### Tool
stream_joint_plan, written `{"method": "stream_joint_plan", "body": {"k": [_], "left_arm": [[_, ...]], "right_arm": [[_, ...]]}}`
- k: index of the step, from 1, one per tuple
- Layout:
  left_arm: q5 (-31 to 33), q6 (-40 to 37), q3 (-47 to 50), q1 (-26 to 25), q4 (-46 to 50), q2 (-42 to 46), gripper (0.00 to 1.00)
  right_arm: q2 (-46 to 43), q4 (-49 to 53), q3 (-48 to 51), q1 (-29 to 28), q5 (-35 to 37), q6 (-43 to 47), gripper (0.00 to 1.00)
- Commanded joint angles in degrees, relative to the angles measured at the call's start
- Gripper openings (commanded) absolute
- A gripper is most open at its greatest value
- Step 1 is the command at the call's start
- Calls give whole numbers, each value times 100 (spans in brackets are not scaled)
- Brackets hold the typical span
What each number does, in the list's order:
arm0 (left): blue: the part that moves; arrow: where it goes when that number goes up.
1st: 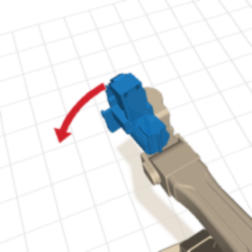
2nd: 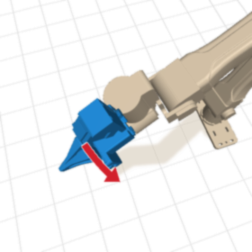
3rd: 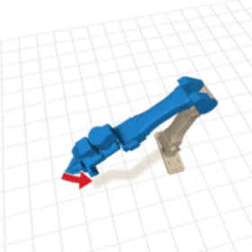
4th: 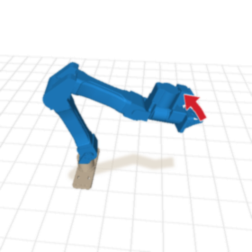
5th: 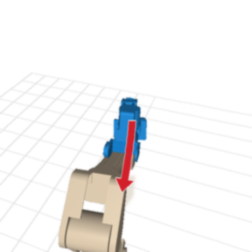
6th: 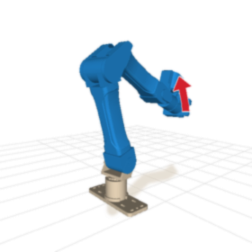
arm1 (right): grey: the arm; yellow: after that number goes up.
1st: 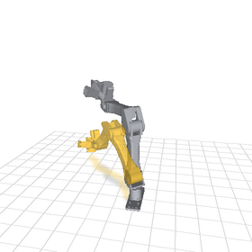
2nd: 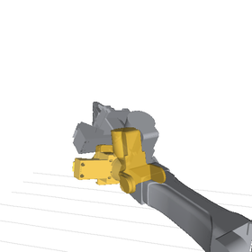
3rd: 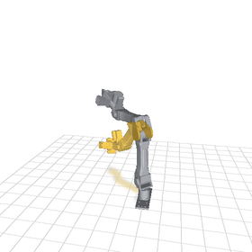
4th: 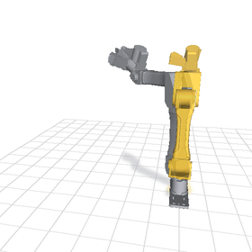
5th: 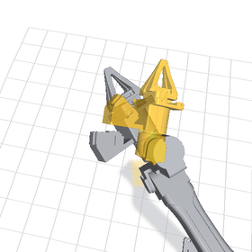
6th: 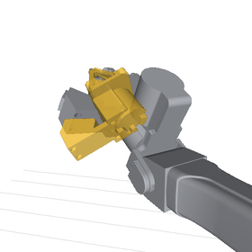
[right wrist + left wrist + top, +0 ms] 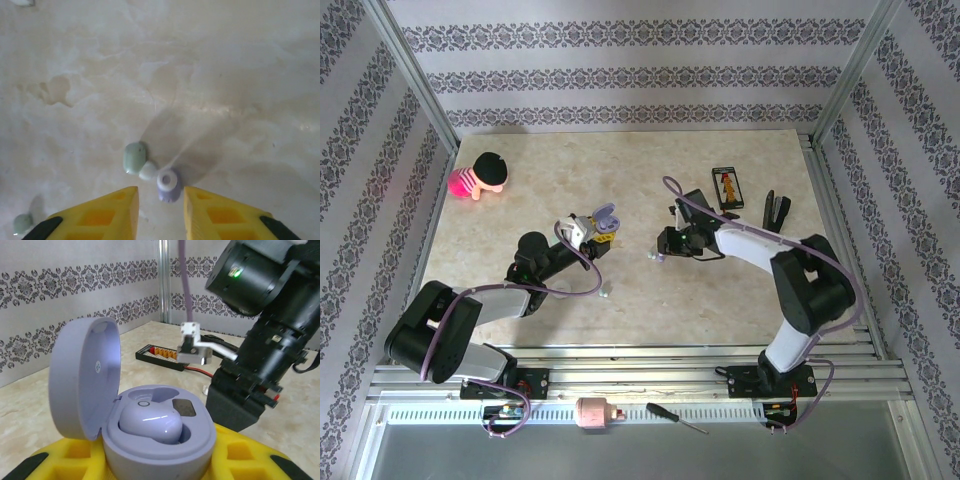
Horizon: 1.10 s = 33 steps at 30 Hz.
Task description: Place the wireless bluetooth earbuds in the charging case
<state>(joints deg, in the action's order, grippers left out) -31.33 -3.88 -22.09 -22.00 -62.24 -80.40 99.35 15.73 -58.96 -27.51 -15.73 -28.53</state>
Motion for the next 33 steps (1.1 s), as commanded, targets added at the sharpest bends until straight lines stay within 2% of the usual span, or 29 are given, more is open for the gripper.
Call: {"method": "stream_joint_plan", "body": {"k": [1,8,19,33], "left_arm": [[-88,141,77,51,-144,-5,24],[-86,169,82,52,-70,56,24],[-100,2,-23,52,426,408,24],[-91,-111,-41,54,699,575,24]], "right_arm": [[317,163,-231,9,-109,205,24],[567,120,-259,48,-114,253,21],[106,28,336,154,-38,82,19],[-933,-75,1246,-79,-12,-392,30]]}}
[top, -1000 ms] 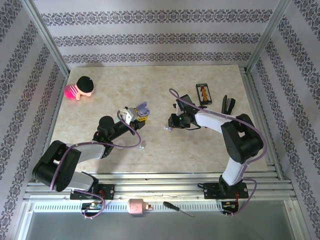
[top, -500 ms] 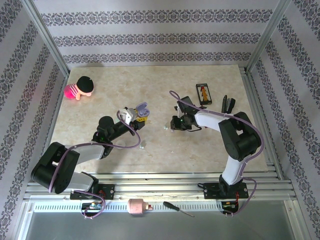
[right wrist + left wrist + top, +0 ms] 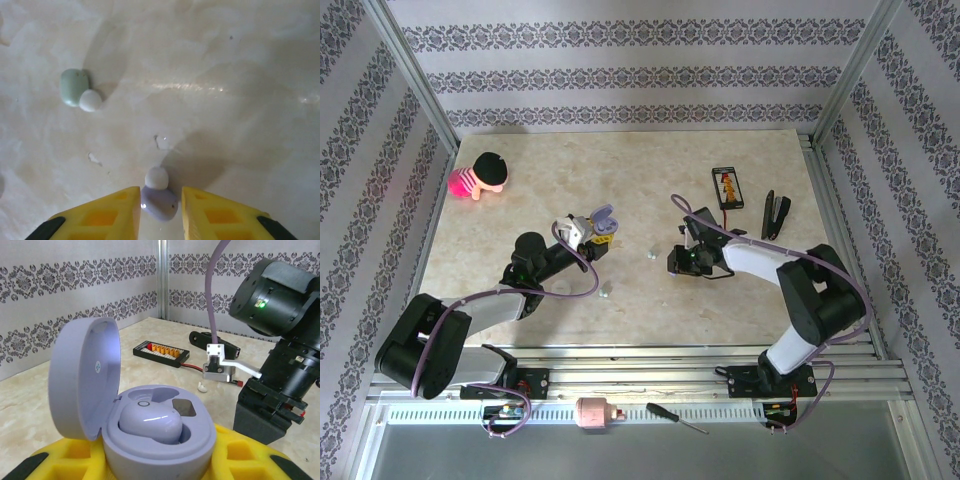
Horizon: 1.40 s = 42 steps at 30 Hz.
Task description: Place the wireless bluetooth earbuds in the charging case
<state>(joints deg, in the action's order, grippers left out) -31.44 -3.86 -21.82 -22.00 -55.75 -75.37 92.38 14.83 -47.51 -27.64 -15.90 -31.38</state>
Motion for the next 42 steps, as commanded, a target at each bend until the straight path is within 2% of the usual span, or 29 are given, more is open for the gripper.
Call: {"method": "stream_joint_plan", "body": {"k": [1,9,14,22,27,34,40,42], "left_arm": [[-87,-115,-76,54,43,51,24],[-110,-39,-42,49,-151,-90,24],[-122,25,-14,53,-260,-137,24],[-64,-32,29,55,-135,-39,24],[-55,-43,29,55,-115,-37,24],[-31,-95,12,55,-60,0,24],[-26,-106,6,51,-56,7,24],[-29,-99,12,52,-42,30,24]], "right_arm": [[-278,45,105,-66,10,-84,32],[-39,49,-79,-66,113,26,48],[501,21,-500,-91,-57,176,52],[1025,177,-997,-364,-306,600,52],[1142,342,-1228,-456,-696,810,49],[920,577,-1231,-578,-425,885,47],[808,768,-1281,-602,-480,1003,47],[608,751,-1215,-602,-261,926,46]]}}
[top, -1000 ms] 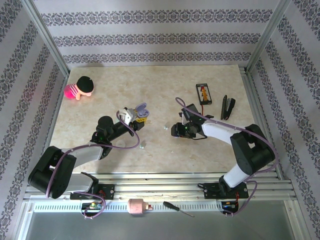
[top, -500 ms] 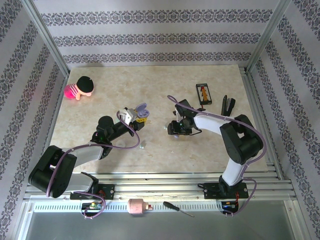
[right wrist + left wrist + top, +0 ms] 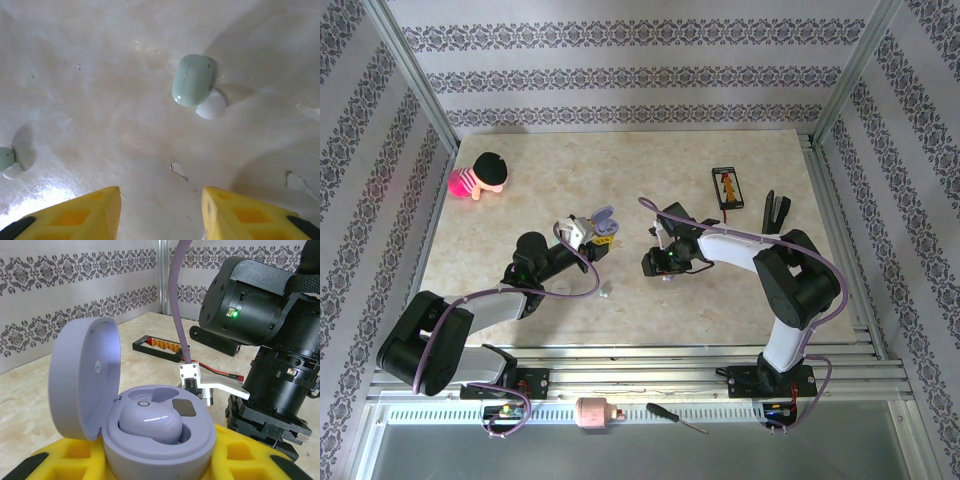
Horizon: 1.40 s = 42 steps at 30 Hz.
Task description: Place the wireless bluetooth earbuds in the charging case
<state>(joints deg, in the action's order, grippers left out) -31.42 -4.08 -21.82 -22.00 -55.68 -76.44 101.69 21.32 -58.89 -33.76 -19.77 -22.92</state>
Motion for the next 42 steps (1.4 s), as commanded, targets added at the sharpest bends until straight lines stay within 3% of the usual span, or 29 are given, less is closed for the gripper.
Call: {"method": "stream_joint_plan", "body": {"k": [1,8,15,19,42], "left_arm": [[-31,-77,14,47,-42,136,24],[-48,-106,-13,55,-48,80,24],[-90,-128,-72,50,-63,8,24],[-102,-128,-92,53,-85,-27,24],[-136,-155,-154,49,-120,-121,24]], "right_arm": [[-437,27,-5,10,237,25,46],[-1498,-787,930,221,843,-1096,50],[-1866,-2052,1997,608,-268,-2695,47],[-1741,-2565,2329,658,-500,-3127,42],[-1104,-2899,2400,695,-660,-3093,41]]}}
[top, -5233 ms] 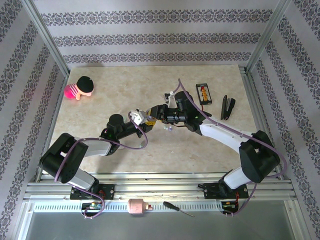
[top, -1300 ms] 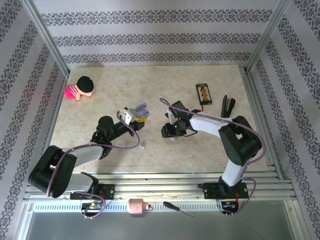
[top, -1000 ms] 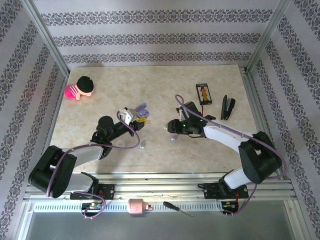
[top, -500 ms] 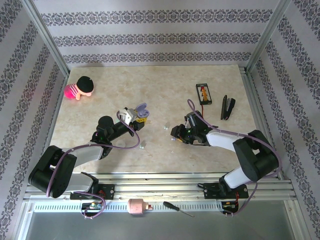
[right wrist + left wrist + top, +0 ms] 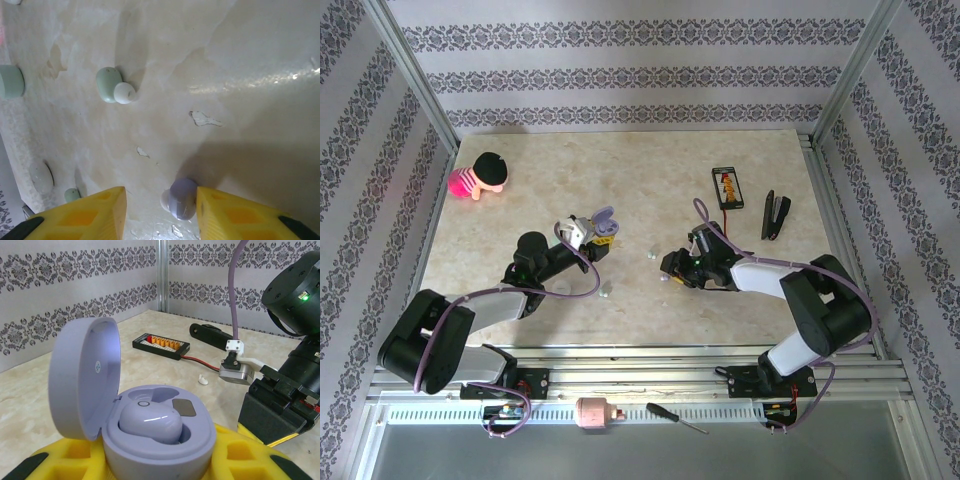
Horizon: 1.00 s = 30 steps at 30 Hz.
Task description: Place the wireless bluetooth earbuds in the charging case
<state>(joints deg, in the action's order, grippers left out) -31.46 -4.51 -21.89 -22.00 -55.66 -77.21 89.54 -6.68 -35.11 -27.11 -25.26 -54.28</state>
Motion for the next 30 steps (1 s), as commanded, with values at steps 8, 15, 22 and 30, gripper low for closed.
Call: {"method": "stream_joint_plan", "body": {"k": [8,15,22,30], "left_arm": [[-115,-111,-113,52,-121,-42,24],[-114,-120,-79,50,-130,-47,24],[-122,-78,-76,50,-229,-124,24],[-118,-58,-40,55,-253,-102,24]], "right_arm": [[332,-290,-39,25,-343,38,40],[262,-391,-39,25,-406,-4,35],[395,-454,-17,22,-402,-4,32],[580,-625,-91,13,-498,-51,33]]}}
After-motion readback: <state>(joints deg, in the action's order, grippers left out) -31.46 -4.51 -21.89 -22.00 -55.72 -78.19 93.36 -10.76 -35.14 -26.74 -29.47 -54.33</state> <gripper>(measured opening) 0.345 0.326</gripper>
